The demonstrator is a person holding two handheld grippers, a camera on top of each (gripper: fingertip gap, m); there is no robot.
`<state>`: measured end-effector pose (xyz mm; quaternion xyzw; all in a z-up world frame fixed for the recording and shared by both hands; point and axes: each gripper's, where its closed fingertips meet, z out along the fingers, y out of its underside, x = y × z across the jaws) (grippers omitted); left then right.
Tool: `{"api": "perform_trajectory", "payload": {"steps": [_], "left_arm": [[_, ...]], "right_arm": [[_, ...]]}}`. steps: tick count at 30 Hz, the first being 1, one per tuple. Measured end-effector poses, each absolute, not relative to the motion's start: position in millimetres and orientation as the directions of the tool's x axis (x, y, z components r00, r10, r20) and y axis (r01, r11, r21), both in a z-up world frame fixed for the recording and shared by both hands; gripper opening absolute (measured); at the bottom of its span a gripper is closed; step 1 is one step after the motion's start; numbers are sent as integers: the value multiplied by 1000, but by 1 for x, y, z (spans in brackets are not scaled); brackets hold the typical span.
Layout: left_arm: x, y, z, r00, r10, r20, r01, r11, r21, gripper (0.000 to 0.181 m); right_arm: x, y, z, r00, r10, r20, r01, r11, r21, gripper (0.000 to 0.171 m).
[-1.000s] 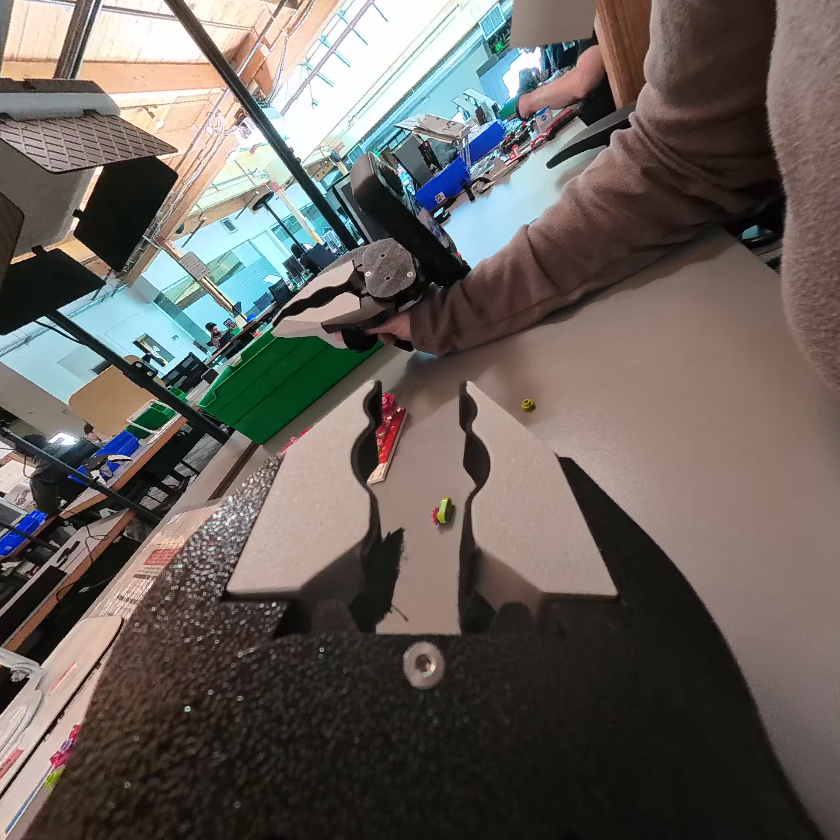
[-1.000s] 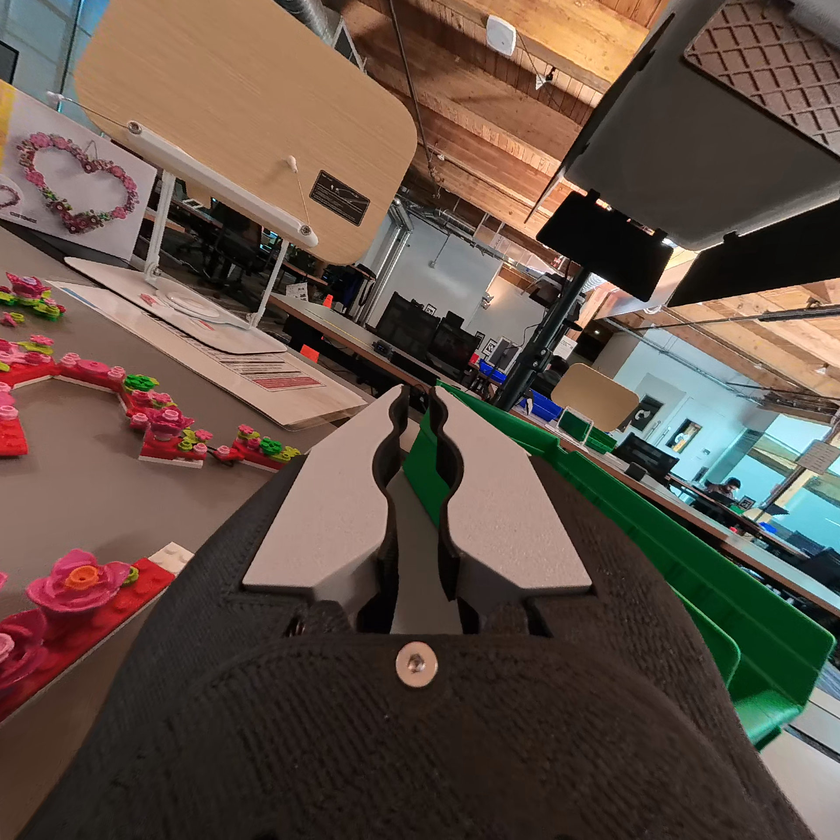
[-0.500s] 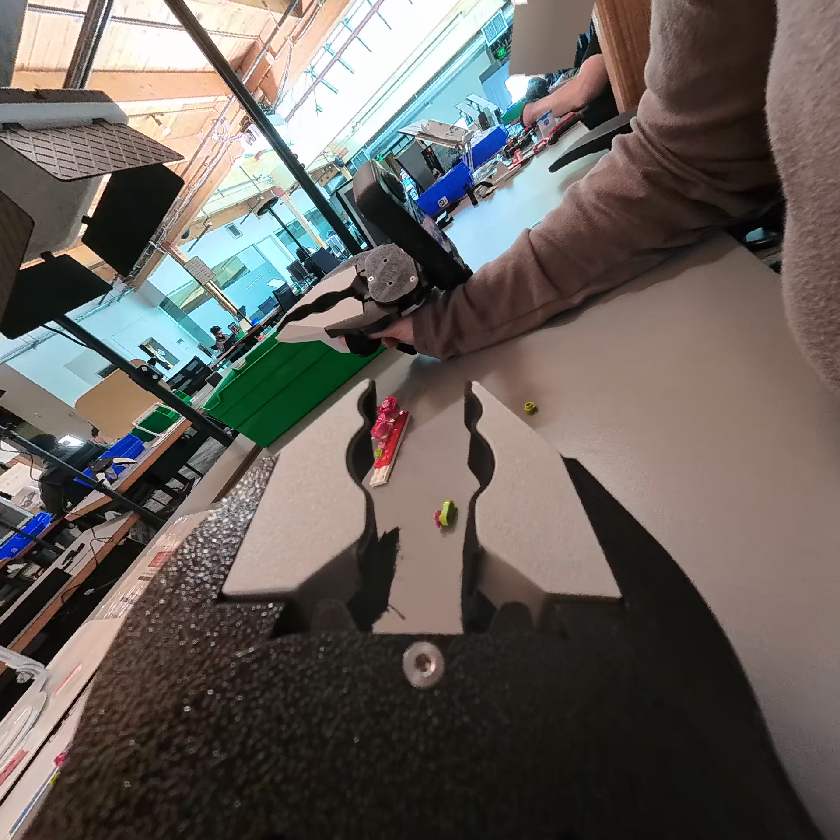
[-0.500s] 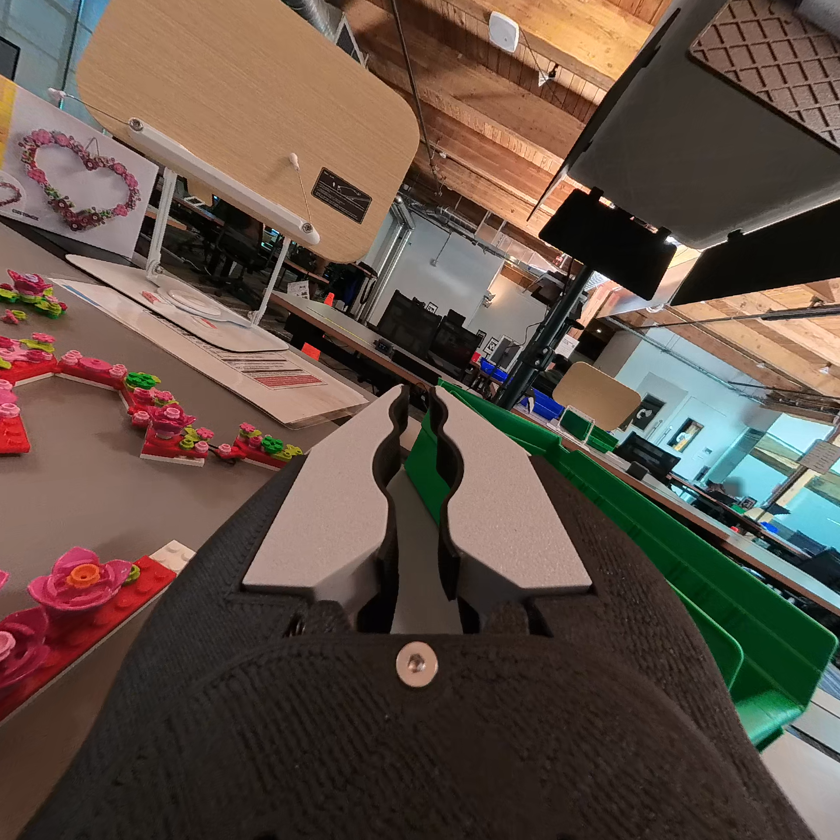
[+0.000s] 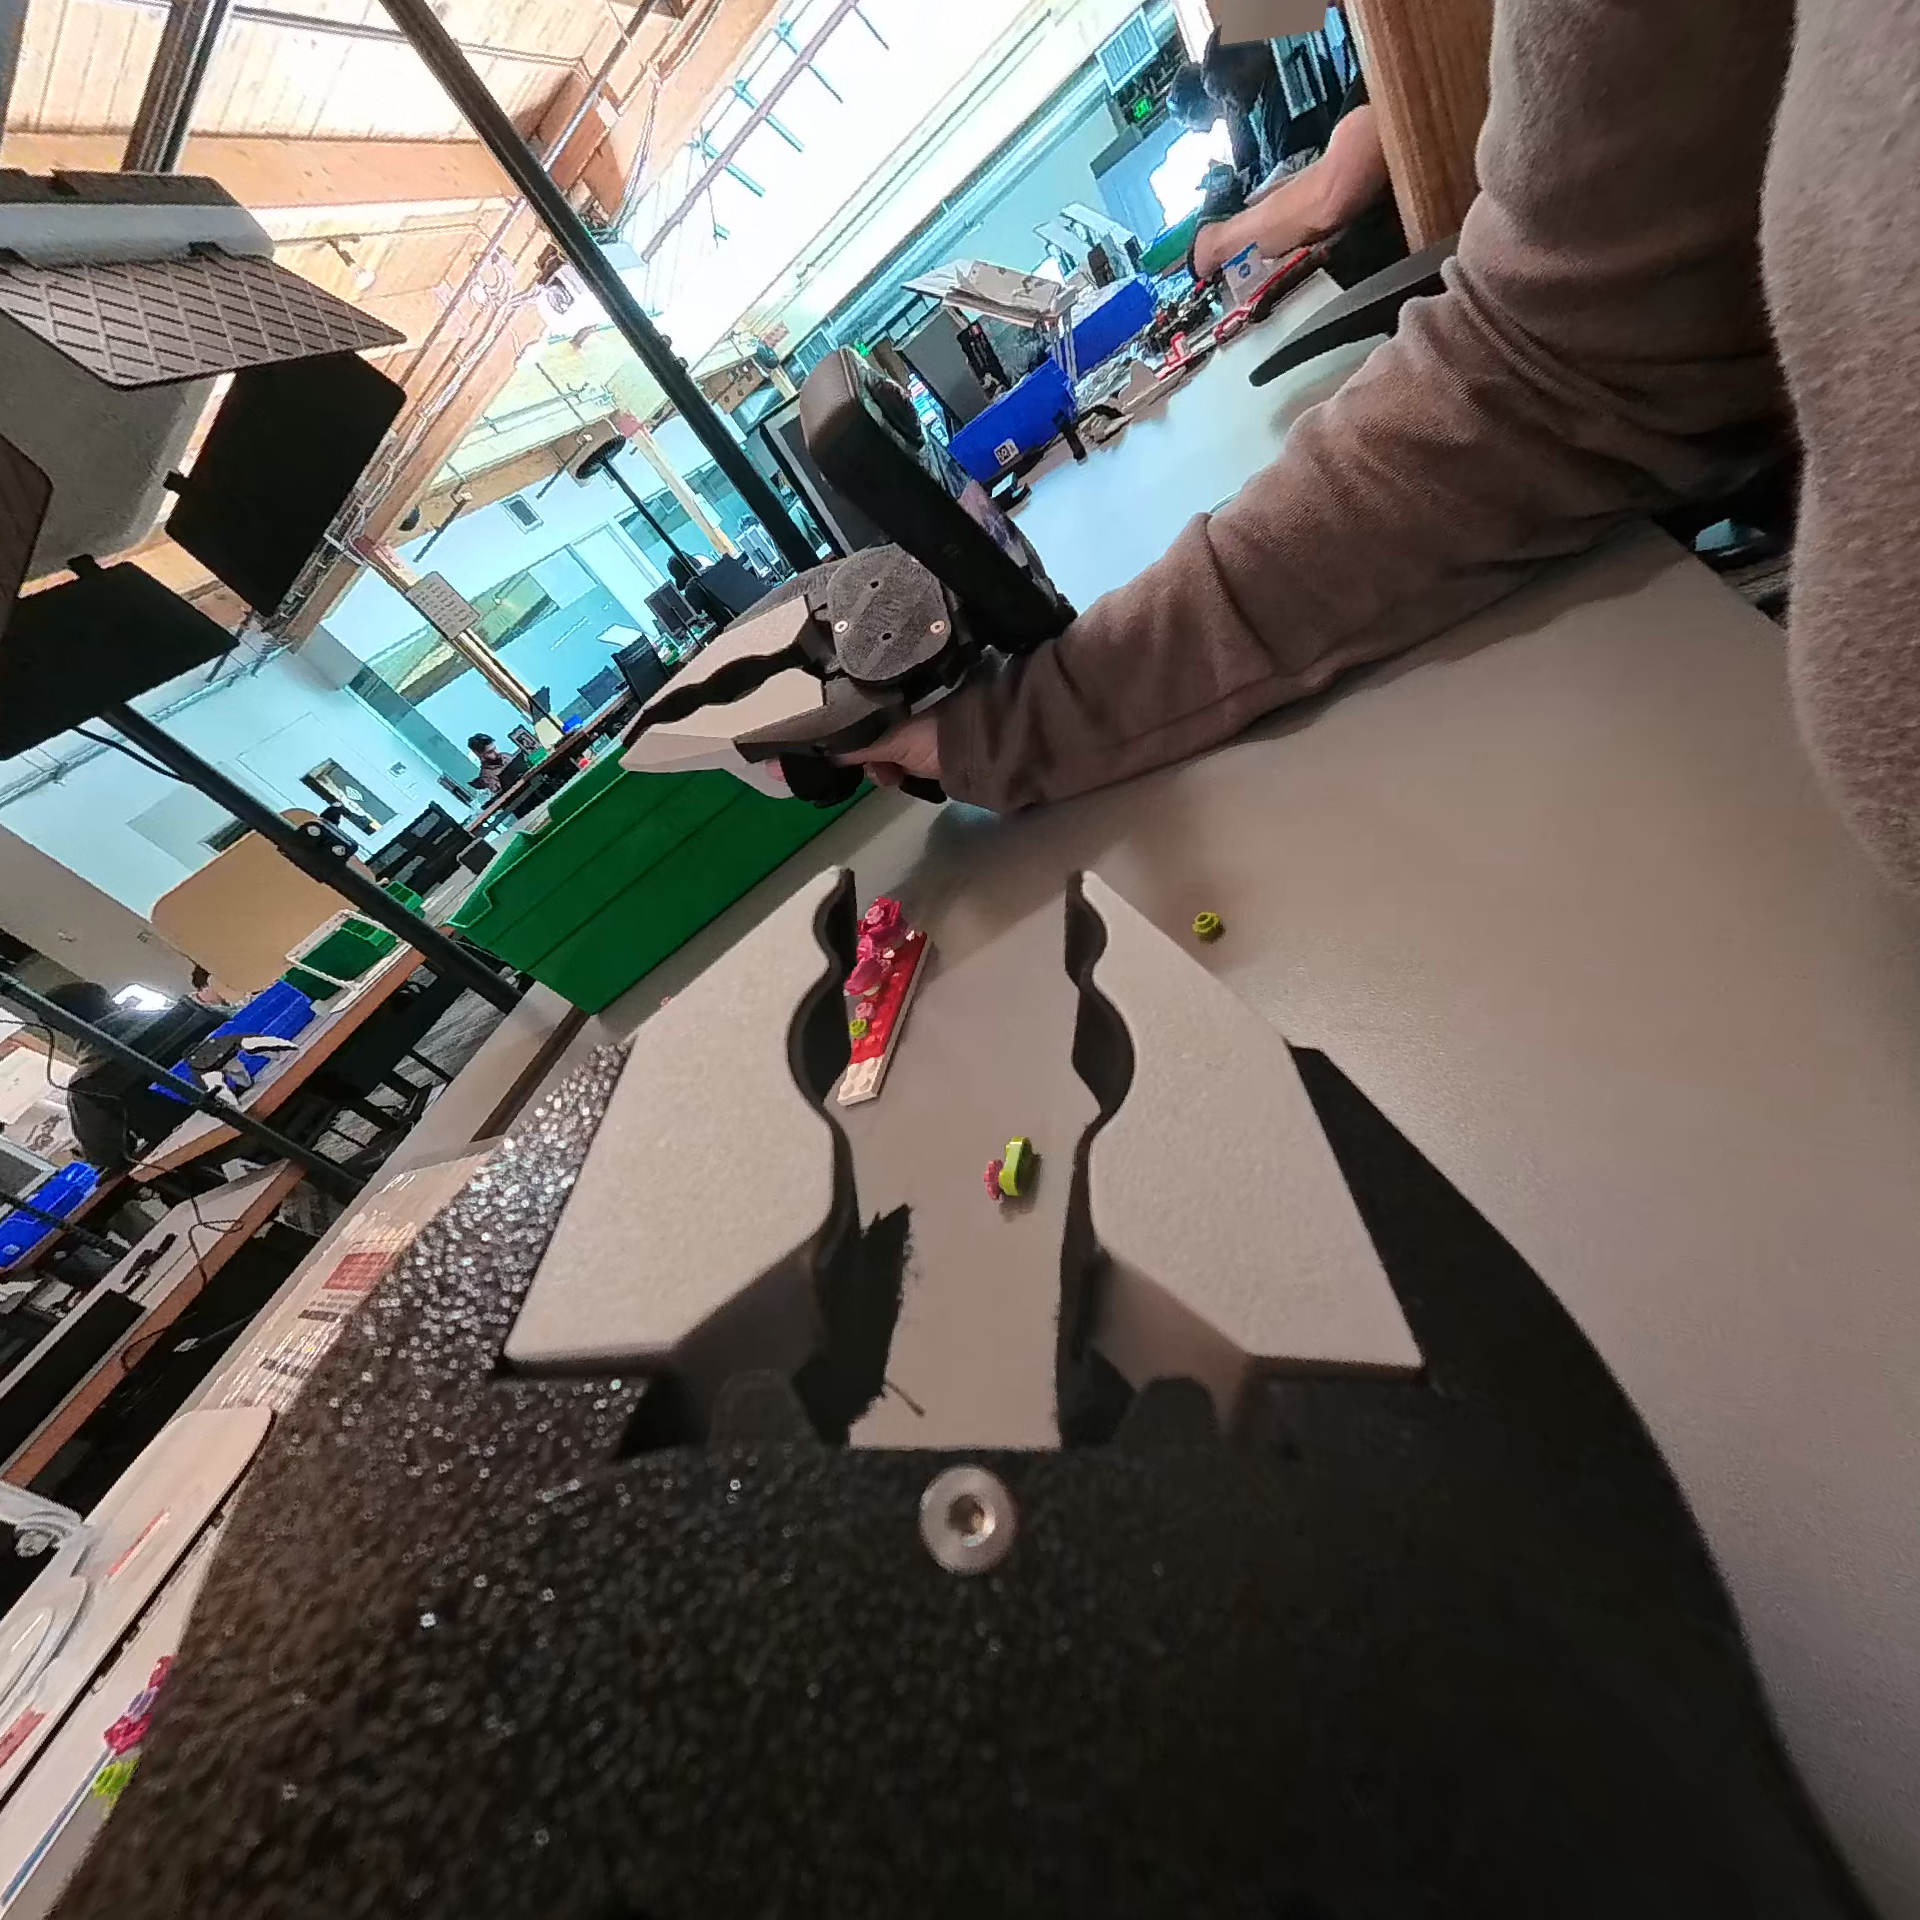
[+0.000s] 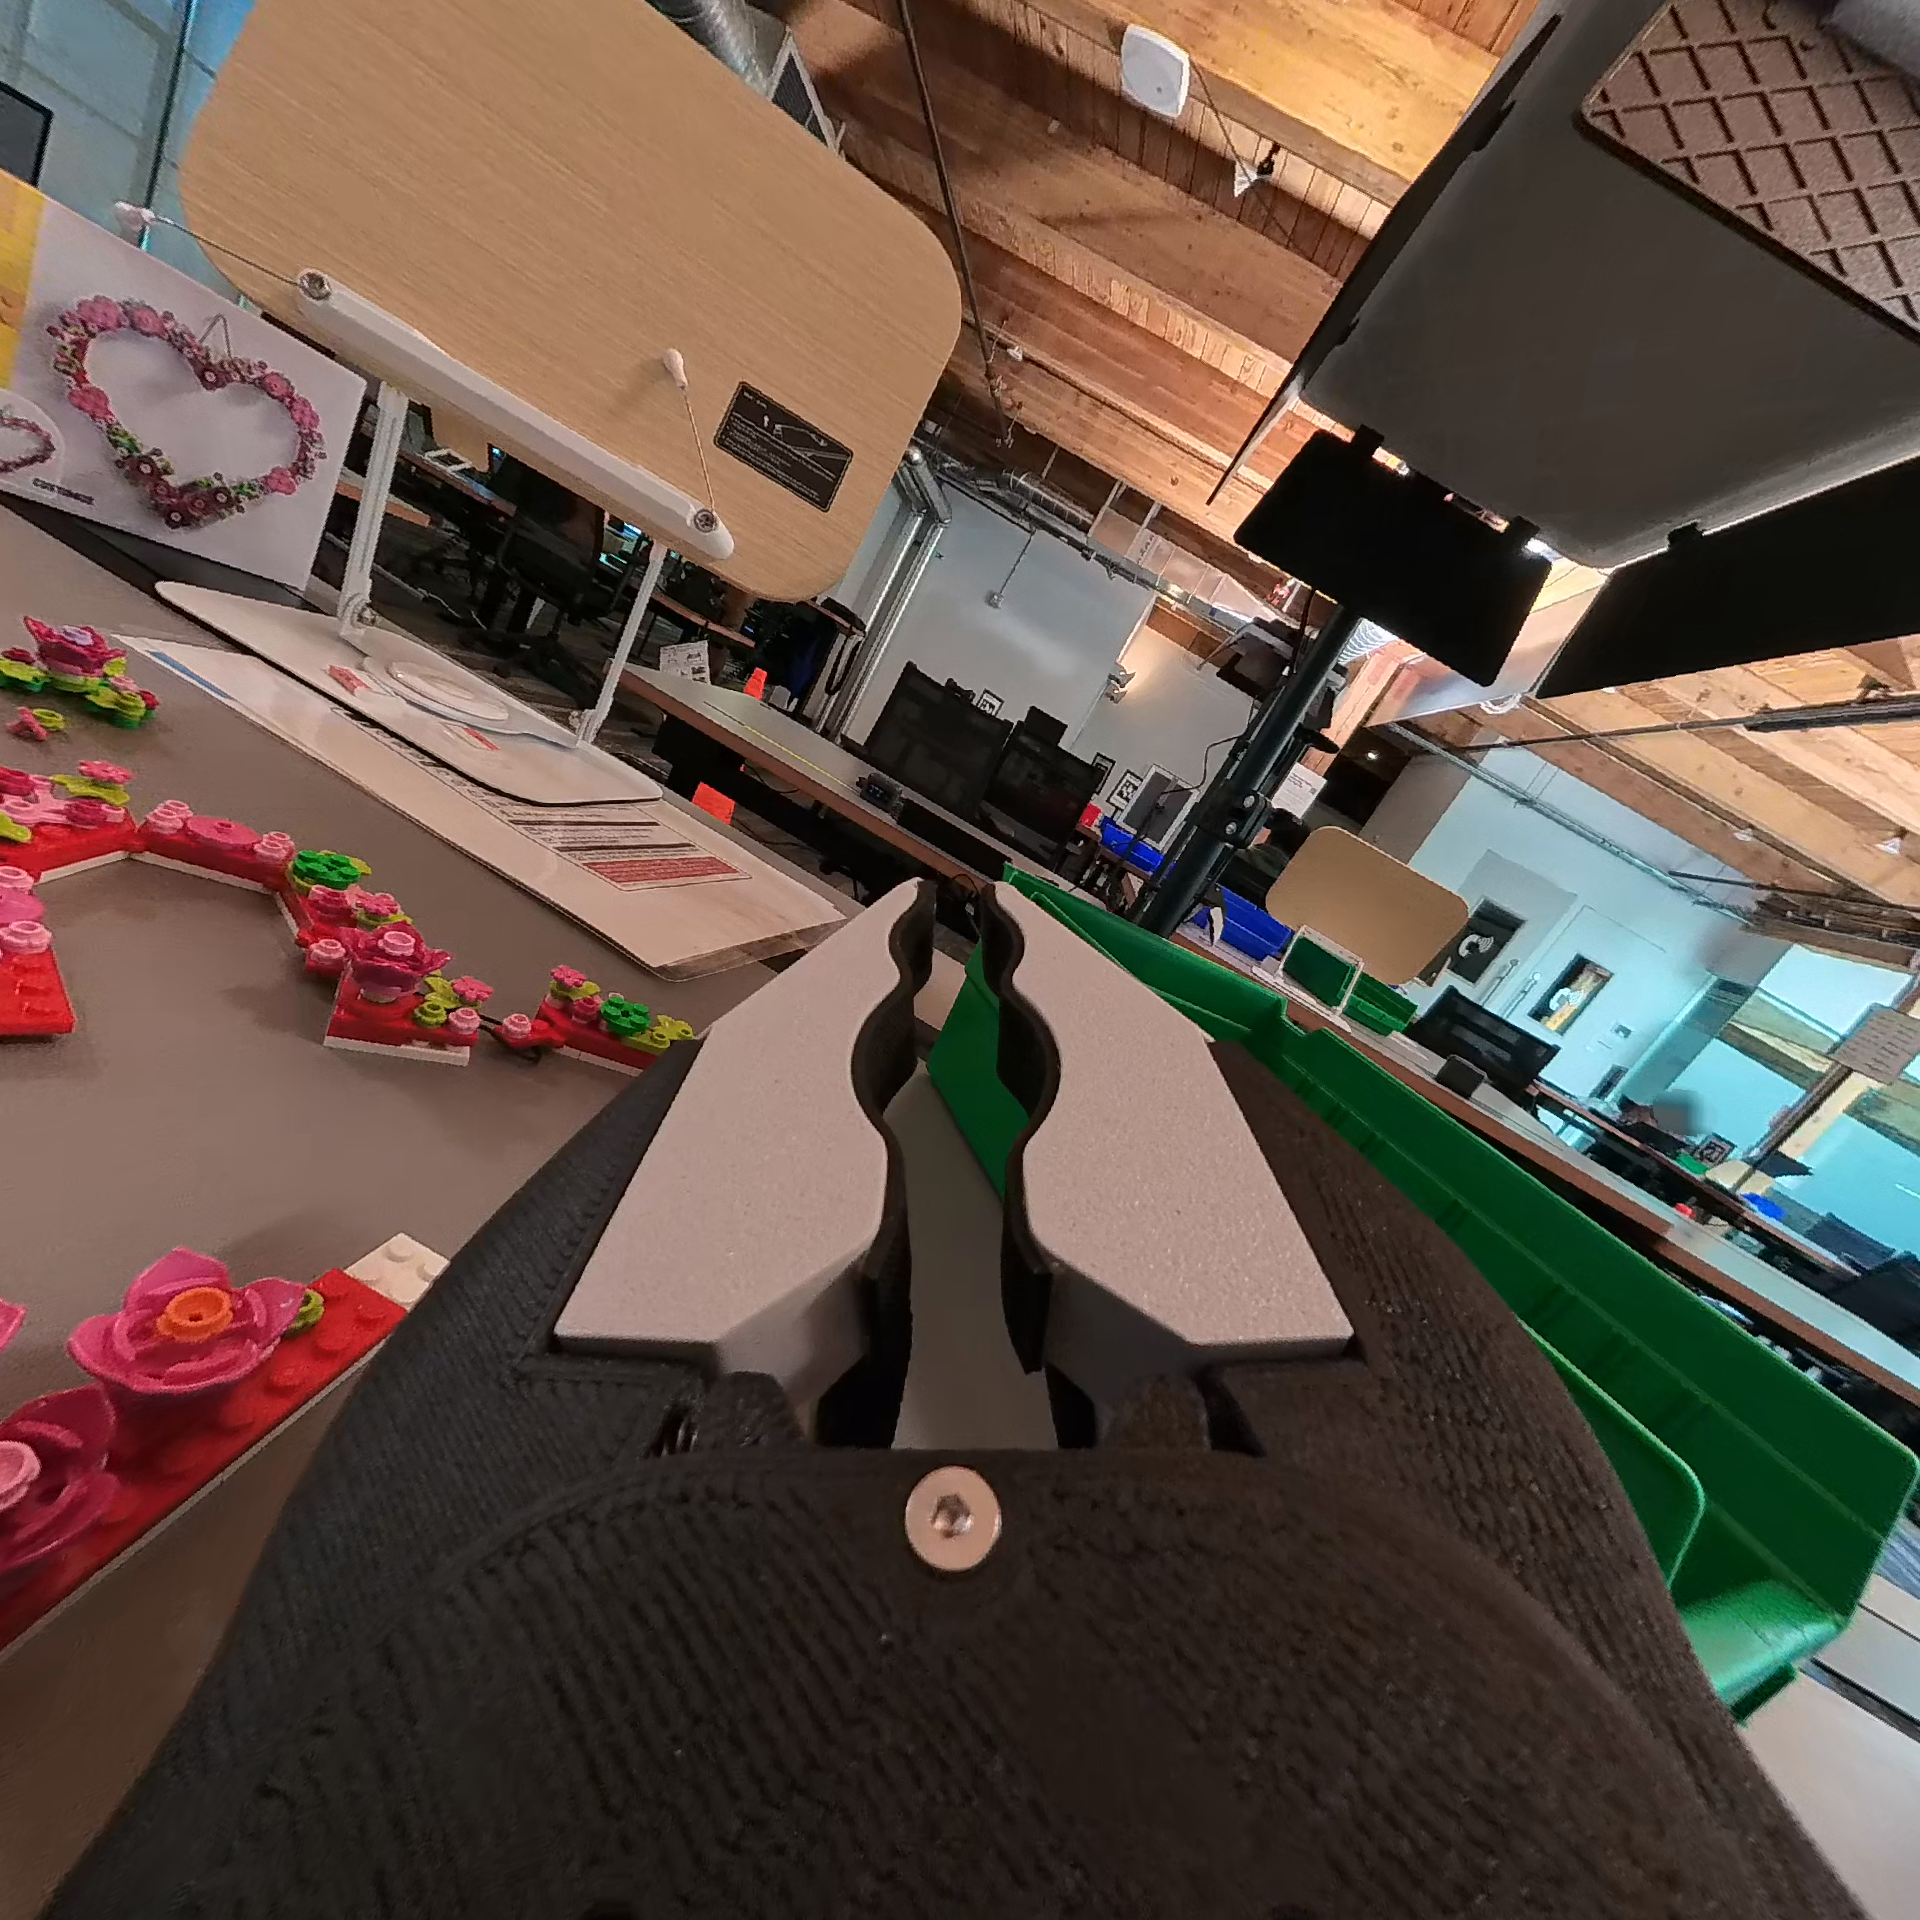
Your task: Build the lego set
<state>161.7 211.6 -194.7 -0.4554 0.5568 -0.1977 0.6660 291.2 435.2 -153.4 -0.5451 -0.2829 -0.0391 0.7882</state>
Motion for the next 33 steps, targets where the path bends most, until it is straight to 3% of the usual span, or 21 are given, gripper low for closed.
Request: {"api": "perform_trajectory", "payload": {"steps": [33], "left_arm": [[172, 192, -197, 239, -756, -610, -240, 563, -791, 36]], "right_arm": [[291, 435, -154, 835, 250, 490, 371, 401, -837, 7]]}}
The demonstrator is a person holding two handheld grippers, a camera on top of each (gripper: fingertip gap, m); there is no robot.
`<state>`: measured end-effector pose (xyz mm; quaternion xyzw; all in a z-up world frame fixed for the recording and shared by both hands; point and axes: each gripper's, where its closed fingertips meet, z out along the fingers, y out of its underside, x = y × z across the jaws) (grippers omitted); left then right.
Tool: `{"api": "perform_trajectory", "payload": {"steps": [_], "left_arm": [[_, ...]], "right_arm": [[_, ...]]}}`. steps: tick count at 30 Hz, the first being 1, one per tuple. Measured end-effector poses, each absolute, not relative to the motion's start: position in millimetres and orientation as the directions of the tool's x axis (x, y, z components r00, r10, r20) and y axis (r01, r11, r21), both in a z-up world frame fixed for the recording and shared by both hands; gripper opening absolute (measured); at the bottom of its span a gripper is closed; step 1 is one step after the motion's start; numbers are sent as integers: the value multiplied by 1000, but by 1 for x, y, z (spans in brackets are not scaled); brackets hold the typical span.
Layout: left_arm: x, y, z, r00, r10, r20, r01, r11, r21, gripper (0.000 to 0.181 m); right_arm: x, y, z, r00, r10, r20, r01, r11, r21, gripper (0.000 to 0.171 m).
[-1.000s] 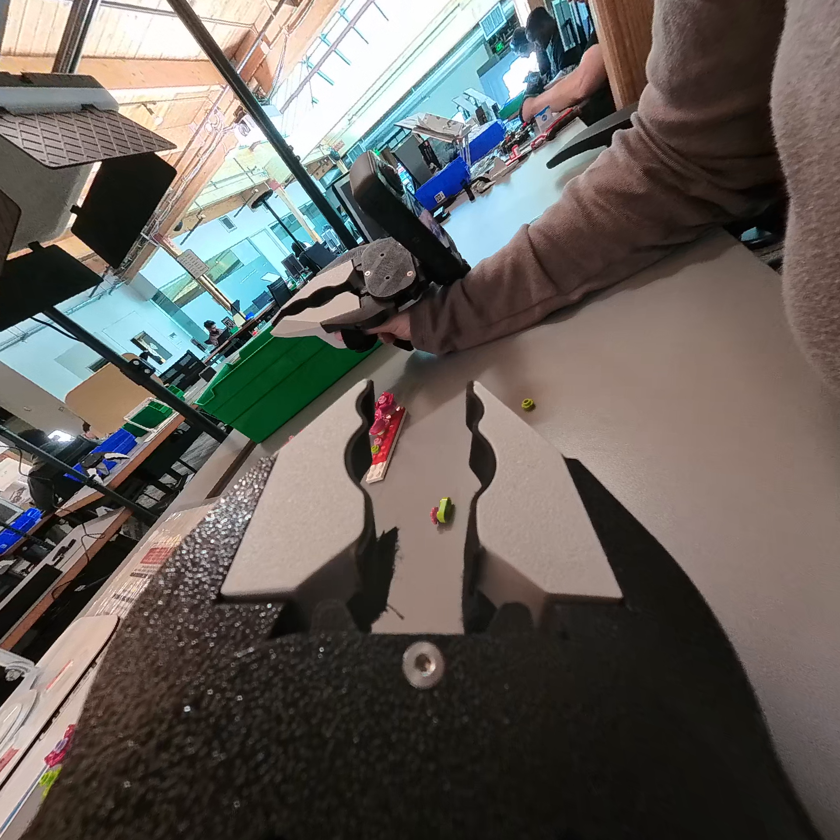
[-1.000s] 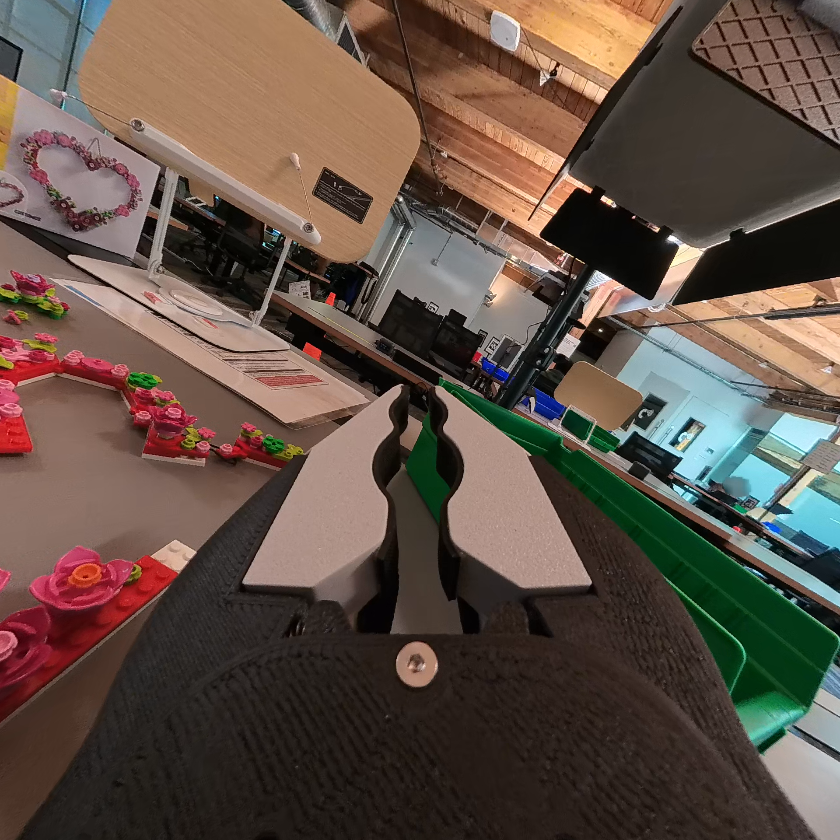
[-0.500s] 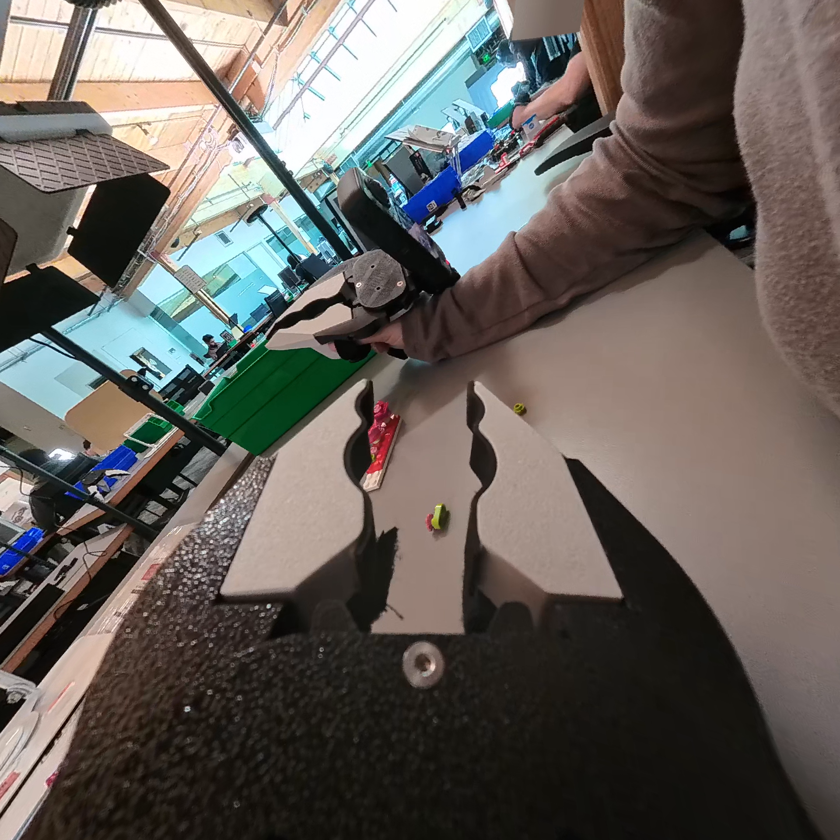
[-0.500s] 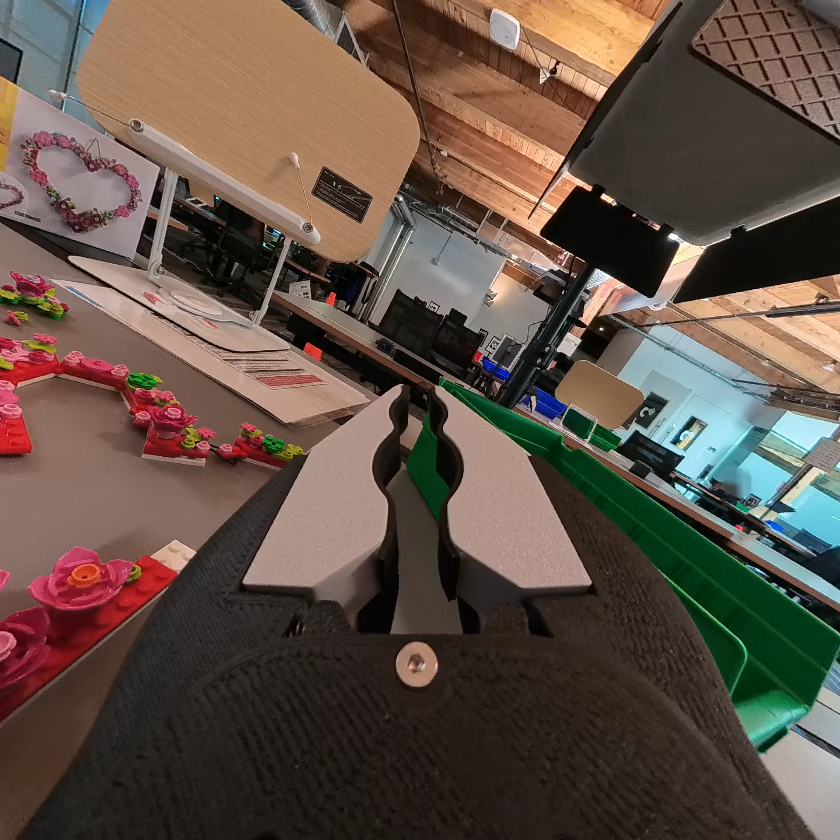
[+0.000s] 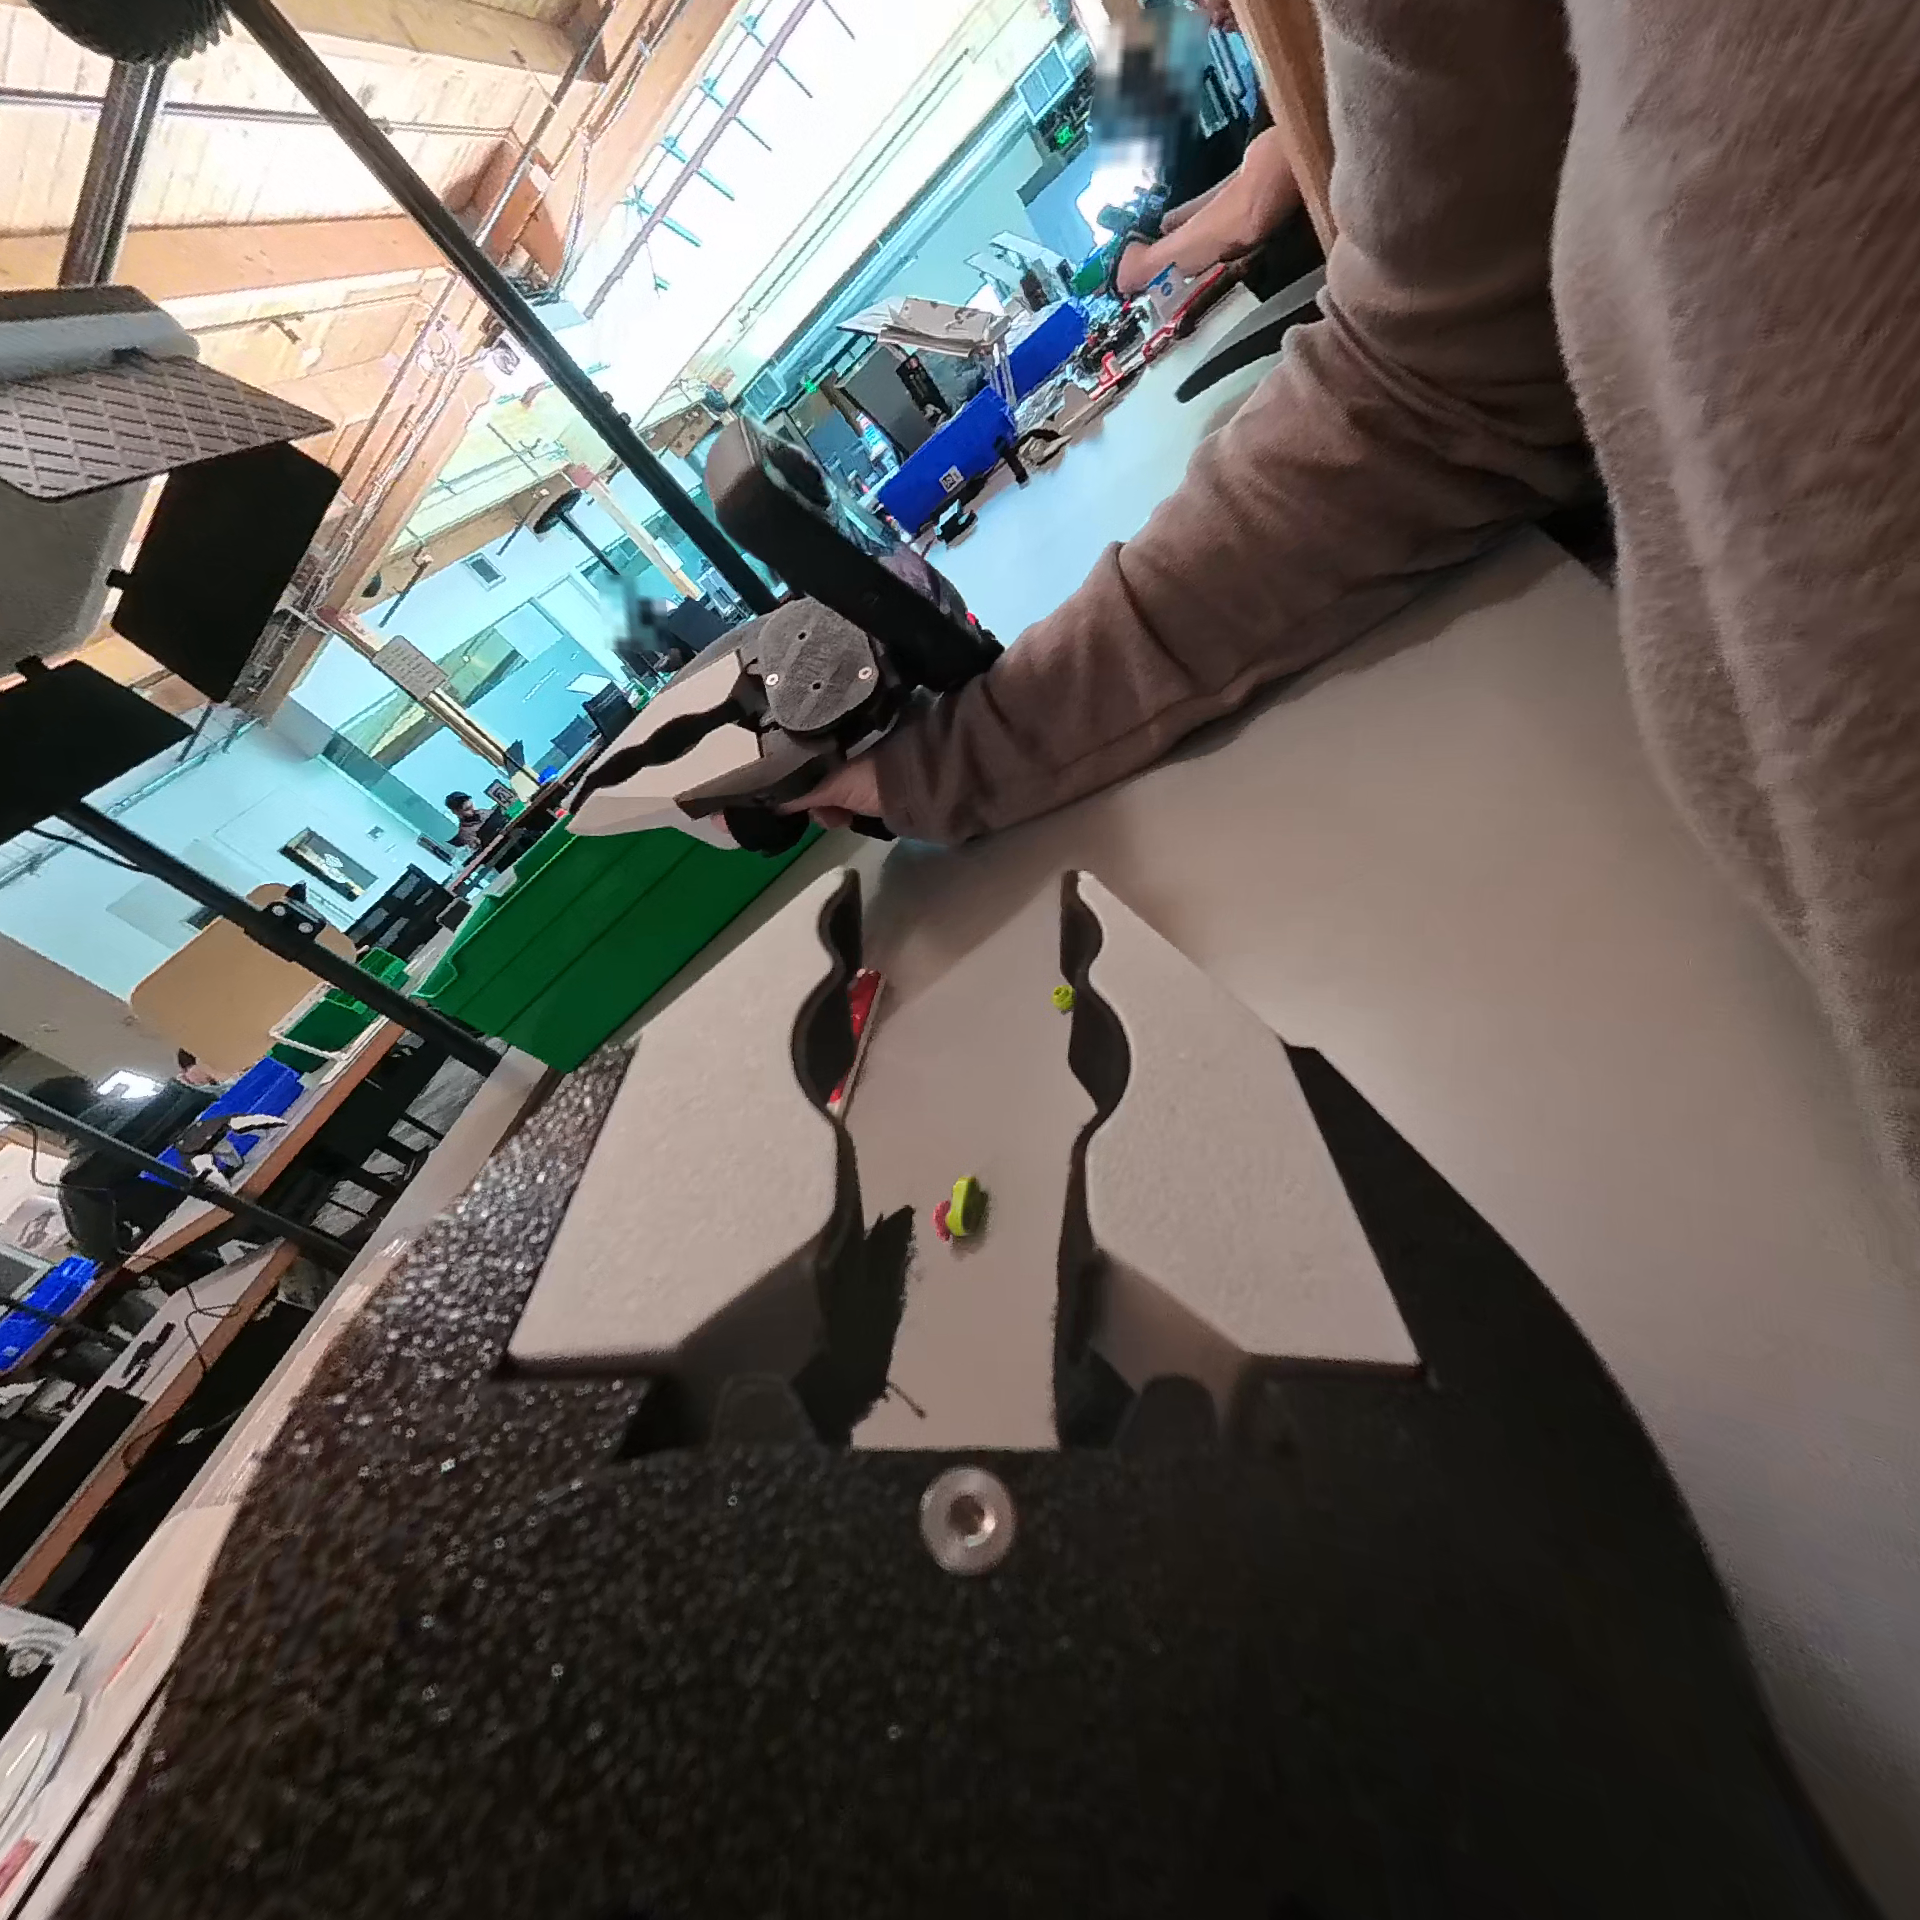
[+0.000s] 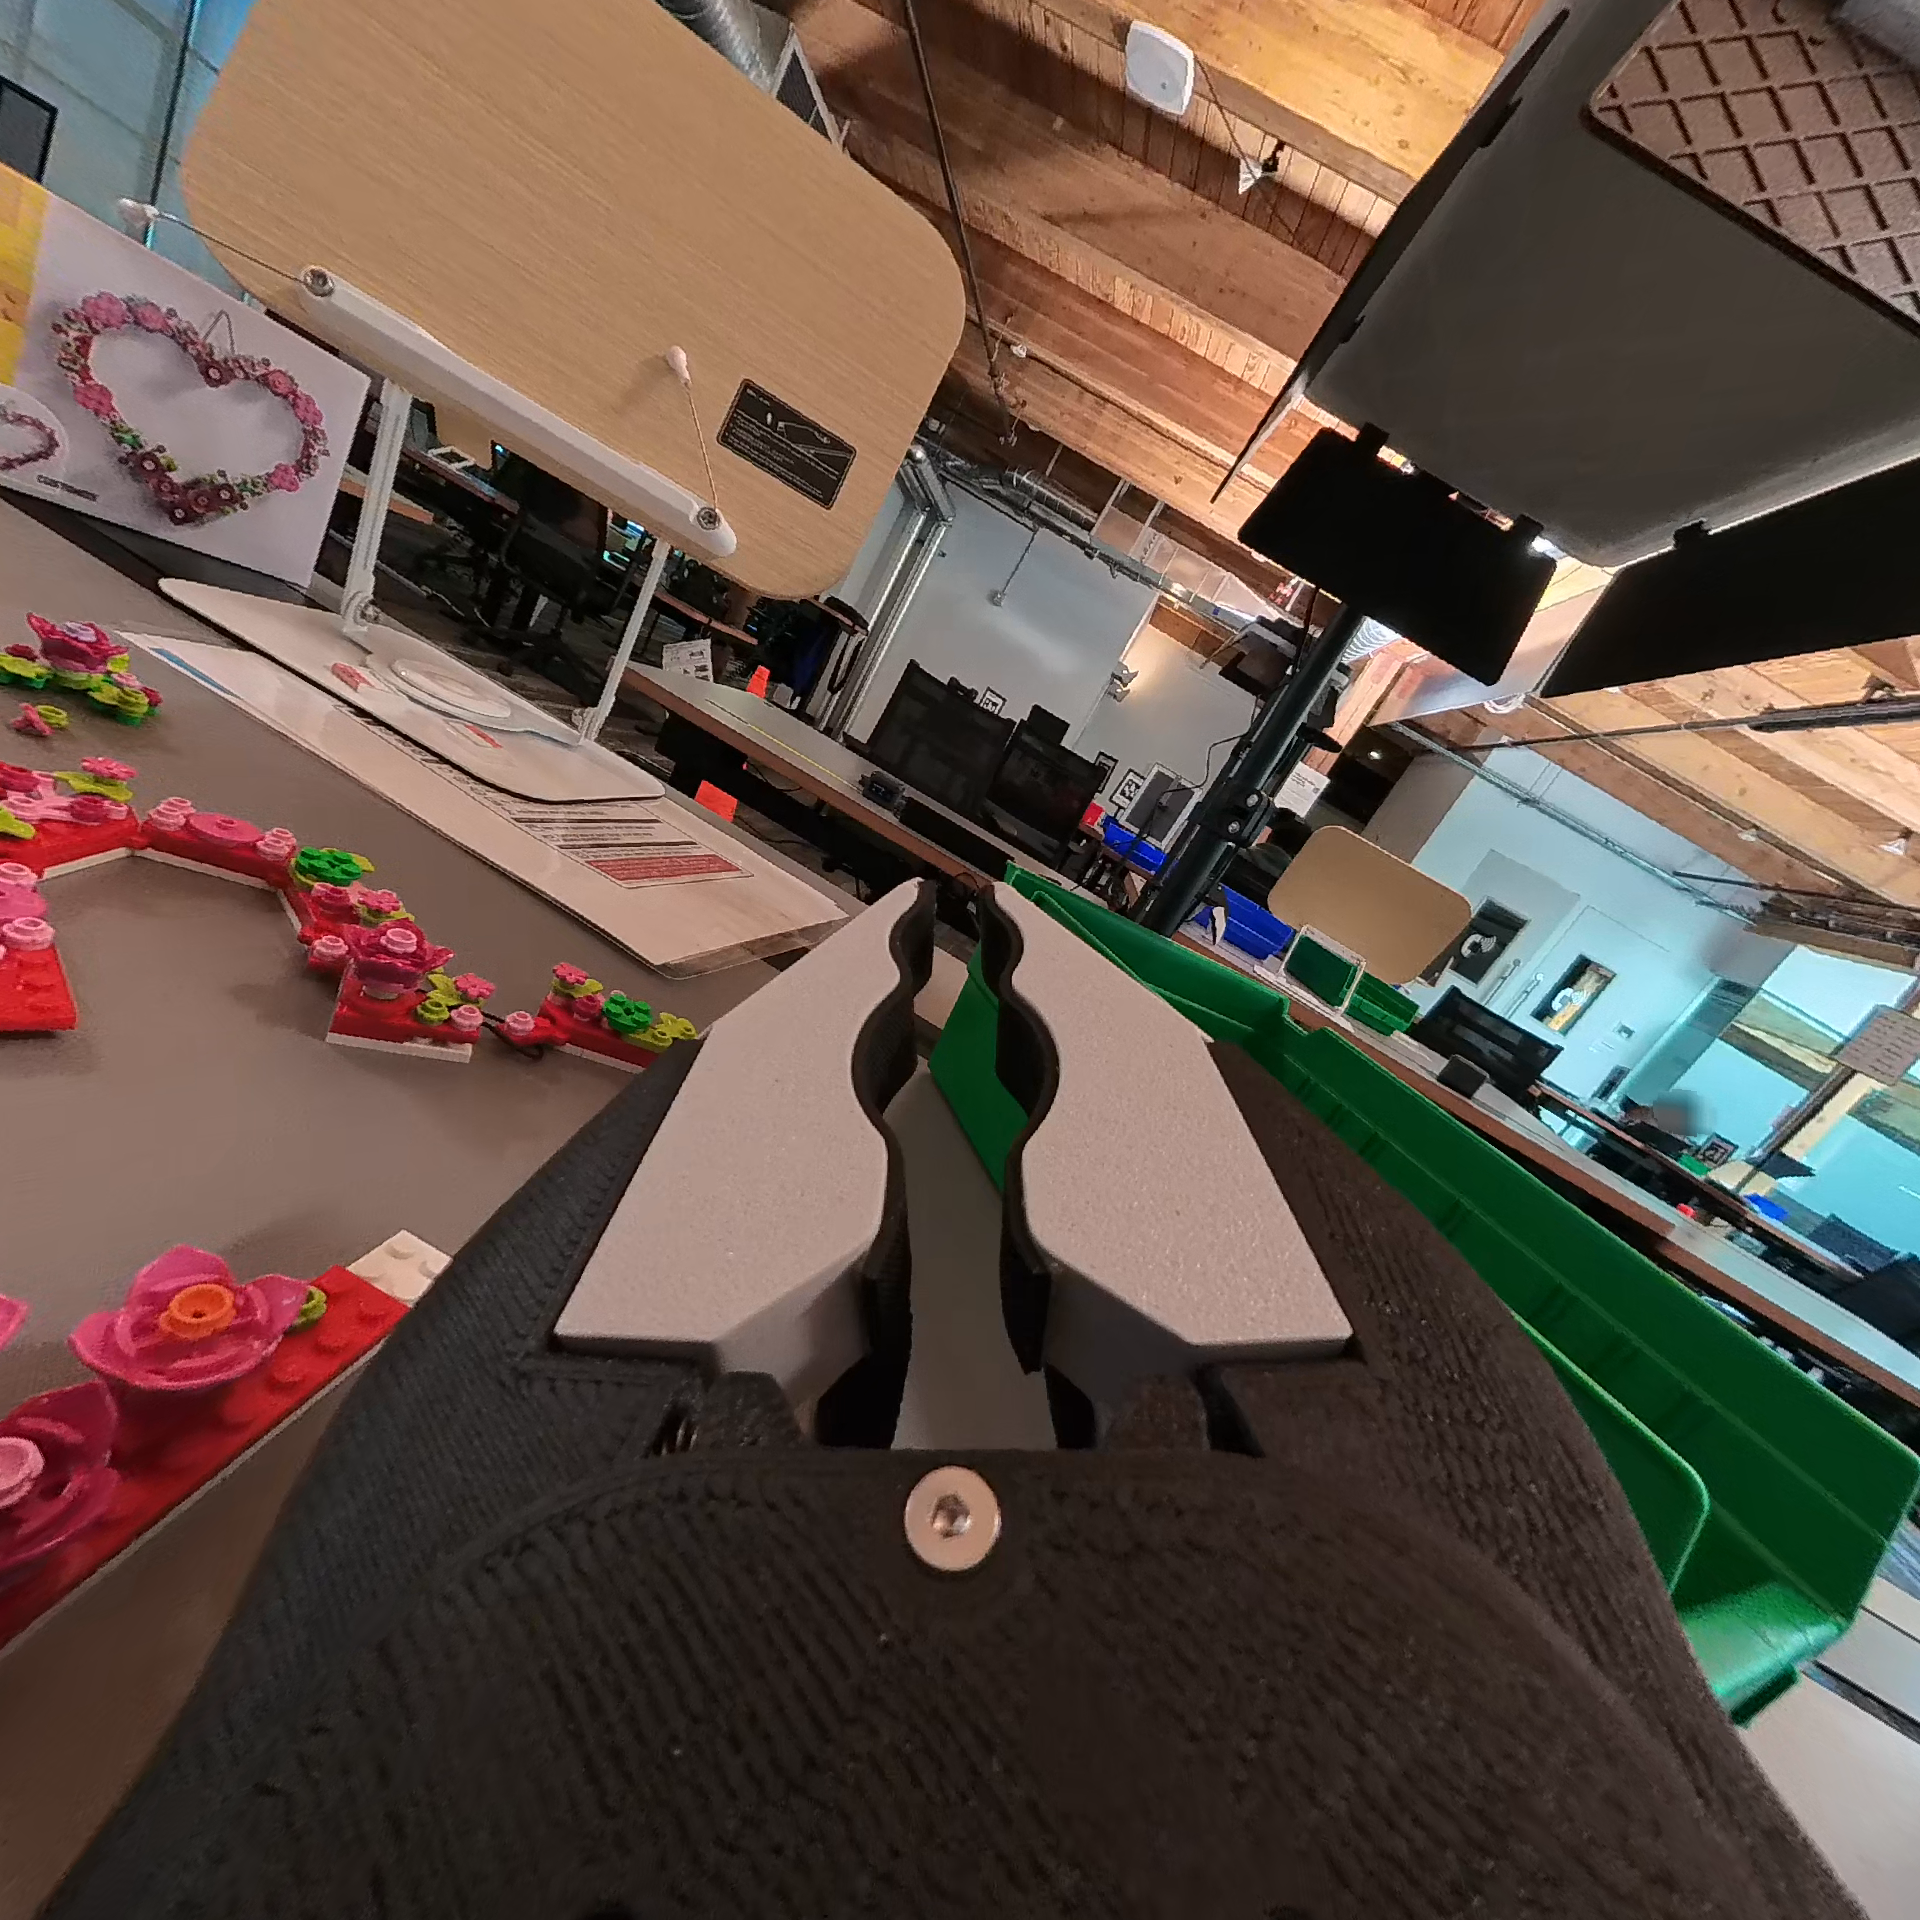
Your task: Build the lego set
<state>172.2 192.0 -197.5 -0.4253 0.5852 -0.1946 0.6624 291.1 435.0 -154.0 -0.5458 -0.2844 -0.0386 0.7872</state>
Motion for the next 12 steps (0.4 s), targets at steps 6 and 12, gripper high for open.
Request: {"api": "perform_trajectory", "payload": {"steps": [6, 12], "left_arm": [[173, 195, -195, 290, -761, -581, -258, 522, -813, 32], [172, 202, -197, 342, -706, -620, -329, 528, -783, 28]], "right_arm": [[290, 435, -155, 833, 252, 492, 373, 401, -837, 7], [290, 435, -155, 832, 253, 495, 375, 401, -836, 7]]}}
